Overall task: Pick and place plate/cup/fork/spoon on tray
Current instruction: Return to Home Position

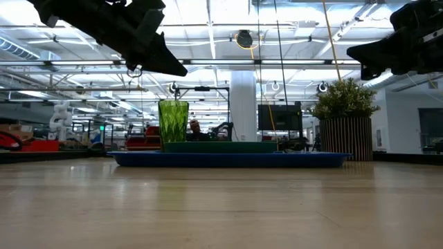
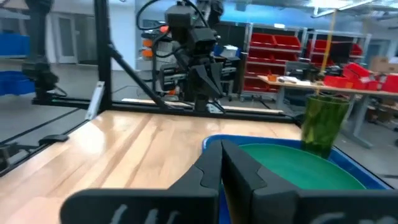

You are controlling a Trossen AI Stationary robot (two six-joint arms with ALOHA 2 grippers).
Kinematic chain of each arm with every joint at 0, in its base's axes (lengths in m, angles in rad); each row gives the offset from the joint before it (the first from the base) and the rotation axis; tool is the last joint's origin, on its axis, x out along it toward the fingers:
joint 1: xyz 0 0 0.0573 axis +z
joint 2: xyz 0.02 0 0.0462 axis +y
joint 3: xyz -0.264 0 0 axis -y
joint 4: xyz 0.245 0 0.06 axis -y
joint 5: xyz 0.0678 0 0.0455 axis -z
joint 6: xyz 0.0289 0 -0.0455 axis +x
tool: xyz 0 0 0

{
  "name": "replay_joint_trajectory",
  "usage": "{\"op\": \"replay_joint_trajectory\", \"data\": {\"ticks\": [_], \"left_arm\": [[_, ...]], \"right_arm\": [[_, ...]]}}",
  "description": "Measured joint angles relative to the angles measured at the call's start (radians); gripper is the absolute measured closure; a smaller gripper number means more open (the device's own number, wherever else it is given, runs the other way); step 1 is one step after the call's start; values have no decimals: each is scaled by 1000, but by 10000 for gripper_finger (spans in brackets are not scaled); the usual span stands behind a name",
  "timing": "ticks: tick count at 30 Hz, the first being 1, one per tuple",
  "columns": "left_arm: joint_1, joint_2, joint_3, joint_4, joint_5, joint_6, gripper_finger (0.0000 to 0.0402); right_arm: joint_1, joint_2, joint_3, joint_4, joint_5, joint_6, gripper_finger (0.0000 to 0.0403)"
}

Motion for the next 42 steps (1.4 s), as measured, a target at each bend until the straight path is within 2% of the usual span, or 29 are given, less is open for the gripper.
{"op": "replay_joint_trajectory", "data": {"ticks": [5,9,18,21,24,28,30,35,42], "left_arm": [[-19,0,0,0,-31,13,382],[-27,0,0,0,-51,13,382],[-35,-3,0,11,-53,28,382],[-56,-42,-5,12,-53,59,382],[-72,-97,-50,42,-51,75,382],[-97,-185,-169,184,-49,102,382],[-107,-230,-244,272,-7,125,382],[-108,-341,-394,503,187,196,383],[-103,-461,-490,524,309,267,383]], "right_arm": [[0,0,0,-38,-43,-8,403],[-2,1,0,-67,0,3,403],[-2,8,0,-78,0,20,403],[-2,10,0,-78,0,18,403],[-2,11,0,-61,0,26,403],[-2,11,0,-24,2,27,403],[-2,11,0,-6,2,27,403],[-2,11,0,7,2,26,403],[-2,11,0,16,2,27,403]]}}
